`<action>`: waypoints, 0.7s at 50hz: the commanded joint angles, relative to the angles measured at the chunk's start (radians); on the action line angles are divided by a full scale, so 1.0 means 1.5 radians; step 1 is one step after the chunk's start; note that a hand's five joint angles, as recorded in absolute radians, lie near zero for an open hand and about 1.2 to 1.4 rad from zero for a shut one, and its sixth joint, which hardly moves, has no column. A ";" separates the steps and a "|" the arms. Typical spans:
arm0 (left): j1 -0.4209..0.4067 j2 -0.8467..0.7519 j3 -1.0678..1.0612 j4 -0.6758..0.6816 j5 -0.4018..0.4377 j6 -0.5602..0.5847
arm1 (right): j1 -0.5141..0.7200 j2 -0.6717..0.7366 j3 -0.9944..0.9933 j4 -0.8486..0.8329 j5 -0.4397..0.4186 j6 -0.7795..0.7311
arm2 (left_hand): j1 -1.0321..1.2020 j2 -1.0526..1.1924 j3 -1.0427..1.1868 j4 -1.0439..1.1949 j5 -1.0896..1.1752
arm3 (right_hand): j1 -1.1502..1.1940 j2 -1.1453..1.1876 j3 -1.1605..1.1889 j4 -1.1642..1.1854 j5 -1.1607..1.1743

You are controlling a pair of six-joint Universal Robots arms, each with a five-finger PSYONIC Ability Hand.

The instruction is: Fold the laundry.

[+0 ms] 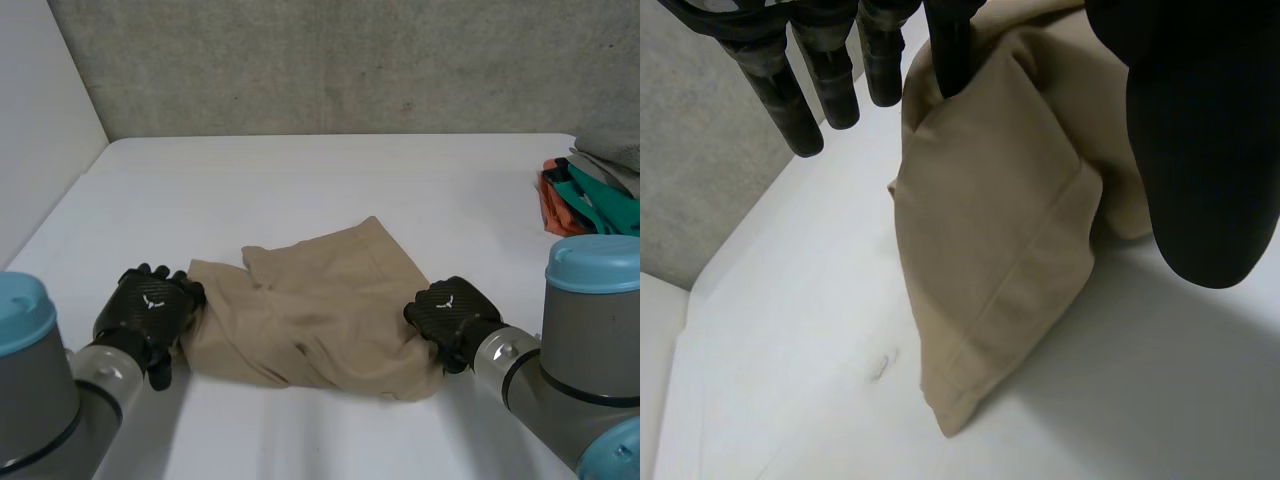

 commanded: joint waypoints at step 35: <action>-0.131 -0.116 0.108 0.031 0.030 -0.174 | -0.059 0.445 -0.751 -0.082 -0.105 0.060 | 0.682 0.684 0.683 0.687 0.671 | -0.007 -0.050 -0.050 -0.059 -0.024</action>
